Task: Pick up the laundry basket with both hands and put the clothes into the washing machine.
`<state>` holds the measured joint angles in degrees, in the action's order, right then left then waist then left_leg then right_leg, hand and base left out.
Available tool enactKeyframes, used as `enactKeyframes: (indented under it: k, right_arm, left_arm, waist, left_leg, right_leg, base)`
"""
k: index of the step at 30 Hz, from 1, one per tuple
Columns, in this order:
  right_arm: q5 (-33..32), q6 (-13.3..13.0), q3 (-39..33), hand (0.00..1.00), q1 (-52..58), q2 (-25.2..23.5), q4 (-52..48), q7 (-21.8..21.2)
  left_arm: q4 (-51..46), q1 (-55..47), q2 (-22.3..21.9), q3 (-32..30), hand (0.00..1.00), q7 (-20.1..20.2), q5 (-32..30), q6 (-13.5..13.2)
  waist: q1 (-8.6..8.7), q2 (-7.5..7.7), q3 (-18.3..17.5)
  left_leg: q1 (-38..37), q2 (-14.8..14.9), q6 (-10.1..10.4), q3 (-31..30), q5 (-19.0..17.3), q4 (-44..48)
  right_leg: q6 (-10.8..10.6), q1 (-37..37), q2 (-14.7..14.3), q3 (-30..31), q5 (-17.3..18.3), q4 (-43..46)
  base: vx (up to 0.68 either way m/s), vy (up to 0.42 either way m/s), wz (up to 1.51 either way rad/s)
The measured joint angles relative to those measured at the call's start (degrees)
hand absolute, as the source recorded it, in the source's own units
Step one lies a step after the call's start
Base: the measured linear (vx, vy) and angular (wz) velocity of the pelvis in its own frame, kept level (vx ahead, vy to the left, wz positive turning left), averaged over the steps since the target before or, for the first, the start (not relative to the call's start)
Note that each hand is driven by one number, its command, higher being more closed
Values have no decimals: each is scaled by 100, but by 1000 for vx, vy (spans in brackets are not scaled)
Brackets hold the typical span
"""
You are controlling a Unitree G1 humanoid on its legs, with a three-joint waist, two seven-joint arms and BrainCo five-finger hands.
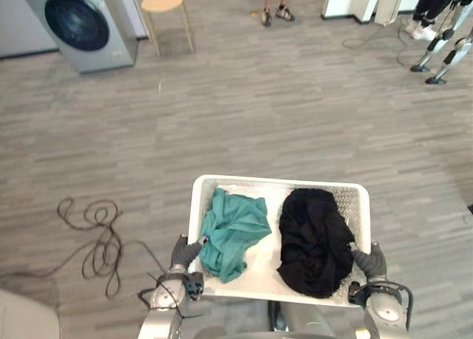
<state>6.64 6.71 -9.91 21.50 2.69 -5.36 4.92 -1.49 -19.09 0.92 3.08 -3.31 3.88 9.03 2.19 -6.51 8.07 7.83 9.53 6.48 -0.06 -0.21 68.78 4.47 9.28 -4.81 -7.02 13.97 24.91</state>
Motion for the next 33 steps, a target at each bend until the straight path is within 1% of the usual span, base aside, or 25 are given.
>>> enactKeyframes:
  k: [2, 5, 7, 8, 9, 10, 11, 13, 14, 15, 16, 17, 20, 21, 22, 23, 24, 25, 26, 27, 28, 29, 30, 31, 33]
  right_arm:
    - [1, 19, 124, 100, 57, 72, -1, 0]
    - [11, 53, 248, 100, -117, 231, -25, -15]
    - [15, 50, 292, 100, -311, 403, 35, -27]
    - [21, 4, 297, 100, -483, 467, 284, -52]
    - [28, 3, 269, 100, -641, 434, 653, -58]
    - [39, 4, 241, 100, -678, 371, 786, -81]
    - [75, 5, 163, 100, -867, 344, 1061, -146]
    - [91, -11, 148, 100, -763, 214, 1216, -217]
    - [146, -13, 152, 100, -623, 56, 1328, -246]
    - [197, 2, 155, 100, -536, -20, 1296, -238]
    - [208, 0, 177, 100, -500, -36, 1289, -243]
    - [253, 2, 167, 100, -514, -20, 1289, -249]
    - [245, 34, 29, 100, -222, -182, 994, -244]
    - [240, 43, -29, 100, -126, -219, 835, -242]
    - [214, 44, -88, 100, -30, -286, 587, -236]
    - [168, 43, -86, 100, 10, -314, 441, -220]
    - [152, 35, -88, 100, 15, -303, 422, -203]
    - [91, 48, -129, 100, 5, -257, 436, -170]
    - [67, 69, -122, 100, -43, -90, 411, -147]
    - [60, 69, -72, 100, -122, 58, 371, -145]
    - [51, 69, -29, 100, -151, 127, 360, -146]
    - [-21, 65, 46, 100, -187, 211, 312, -131]
    - [-58, 64, 45, 100, -197, 208, 312, -133]
    - [-60, 65, 46, 100, -192, 206, 313, -136]
    - [-59, 66, 97, 100, -294, 219, 324, -137]
  left_arm:
    - [-8, -182, -6, -78, 100, 75, 22, -23]
    - [-25, -260, -21, -161, 100, 72, 192, -78]
    - [-42, -318, -117, -243, 100, 69, 282, -102]
    - [-31, -348, -188, -281, 100, 56, 292, -96]
    - [31, -316, -176, -286, 100, 41, 268, -71]
    - [78, -298, -156, -286, 100, 36, 267, -64]
    - [154, -253, -164, -338, 100, 33, 267, -49]
    - [235, -295, -100, -322, 100, 10, 265, -34]
    - [305, -361, 1, -319, 100, -53, 259, -9]
    - [319, -343, 51, -326, 100, -73, 247, 42]
    - [383, -338, 61, -353, 100, -76, 241, 66]
    - [417, -333, 48, -337, 100, -78, 239, 81]
    - [406, -274, 159, -189, 100, -68, 206, 81]
    - [399, -204, 208, -135, 100, -71, 213, 77]
    - [345, -91, 272, -98, 100, -56, 218, 72]
    - [280, -38, 280, -101, 100, -58, 217, 65]
    - [289, -8, 252, -77, 100, -57, 217, 66]
    - [334, 24, 187, -15, 100, -54, 204, 58]
    - [324, 24, -19, -34, 100, -53, 171, 67]
    - [322, 24, -135, -95, 100, -52, 203, 68]
    - [322, 18, -193, -126, 100, -55, 219, 70]
    - [315, -59, -176, -152, 100, -54, 305, 32]
    - [306, -91, -175, -150, 100, -49, 402, 8]
    - [306, -132, -172, -154, 100, -47, 440, -1]
    - [301, -220, -136, -276, 100, -45, 469, -104]
  waist:
    - [-224, 105, 12]
    - [-469, 115, -9]
    - [-509, 123, -71]
    - [-527, 196, -147]
    - [-588, 445, -251]
    - [-539, 533, -334]
    - [-512, 503, -256]
    - [-445, 797, -219]
    - [-357, 1009, -245]
    - [-228, 1113, -248]
    - [-213, 1092, -199]
    - [-211, 904, -124]
    - [27, 551, -84]
    - [30, 510, -80]
    - [29, 524, -95]
    - [19, 589, -202]
    - [90, 623, -250]
    - [205, 561, -309]
    - [223, 374, -290]
    - [193, 273, -222]
    - [189, 226, -171]
    - [113, 161, -86]
    - [37, 28, -35]
    - [-24, 80, 7]
    - [-367, 144, 11]
  left_leg:
    - [1022, 85, -519, 419, -478, 600]
    - [1707, 180, -554, 1018, -960, -1384]
    - [1689, -60, -302, 1085, -771, -3894]
    - [1627, -251, -273, 1025, -76, -4631]
    - [1534, -614, -700, 1113, 111, -4612]
    - [1478, -675, -844, 1135, 22, -4433]
    - [1832, -642, -1134, 1237, -374, -3355]
    - [1517, -1311, -1078, 1336, -567, -3510]
    - [769, -1739, -1669, 1385, -1051, -4077]
    - [539, -1862, -1695, 1276, -1221, -4158]
    - [252, -1906, -1713, 1236, -1385, -4186]
    - [-221, -1883, -1700, 1067, -1540, -4389]
    - [-1546, -1746, -1579, 464, -1627, -5436]
    - [-1785, -1700, -1515, 378, -1640, -5595]
    - [-2073, -1638, -1362, 265, -1705, -5736]
    - [-2304, -1660, -1174, 123, -1816, -5765]
    - [-2459, -1641, -1102, -23, -1872, -5744]
    - [-2607, -1536, -1058, -255, -1908, -5569]
    - [-2555, -1376, -960, -286, -1870, -4902]
    - [-2066, -1327, -516, -76, -1453, -3476]
    - [-1710, -1227, -313, 68, -888, -2622]
    - [-797, -713, -213, 512, 224, -771]
    - [-389, -364, -591, 718, -58, -42]
    - [-130, -212, -758, 840, -225, 213]
    - [860, 57, -780, 1235, -965, -313]
  right_leg:
    - [1, -898, 19, 237, 172, -542]
    - [-93, -1742, 171, 523, 229, -1271]
    - [-313, -2066, 339, 580, 360, -1494]
    - [-473, -2228, 490, 662, 447, -1565]
    - [-607, -2323, 825, 775, 520, -1484]
    - [-624, -2316, 975, 812, 523, -1349]
    - [-943, -2286, 918, 1009, 334, -802]
    - [-1227, -1811, 1139, 1029, 10, 1259]
    - [-553, -1155, 1338, 936, -1623, 3209]
    - [-489, -870, 1374, 1065, -1928, 3805]
    - [-545, -351, 1332, 1151, -1555, 4502]
    - [-401, 231, 1267, 982, -954, 4780]
    - [-501, 1237, 1132, 245, 19, 3551]
    - [-531, 1343, 1094, 72, 16, 2910]
    - [-660, 1378, 987, -216, -157, 1398]
    - [-619, 1417, 827, -193, -663, 36]
    - [-470, 1376, 758, -98, -1084, 15]
    - [-254, 1274, 683, -51, -1156, 309]
    - [-134, 1091, 706, -273, -778, 654]
    - [-34, 818, 690, -324, -459, 786]
    - [-23, 581, 673, -348, -355, 697]
    - [-95, -172, 570, -355, -113, 184]
    - [-107, -689, 472, -378, -73, -175]
    - [-131, -962, 465, -354, -58, -390]
    - [-188, -1876, 727, -150, -29, -1254]
  base:
    - [630, -84, -38]
    - [577, 5, -42]
    - [694, 122, -29]
    - [843, 236, -33]
    - [871, 245, -16]
    - [772, 219, -3]
    - [728, 244, 24]
    - [704, 284, 29]
    - [615, 166, 48]
    - [634, 112, 53]
    - [559, 59, 26]
    - [556, 97, 16]
    - [817, 111, 55]
    - [888, 43, 65]
    - [771, -8, 51]
    - [785, -27, 60]
    - [670, -47, 80]
    - [874, -49, 73]
    - [1038, -48, 59]
    - [853, -31, 23]
    - [794, 11, 22]
    - [617, 25, 19]
    - [933, 33, 7]
    - [730, 27, -19]
    - [776, 71, -47]
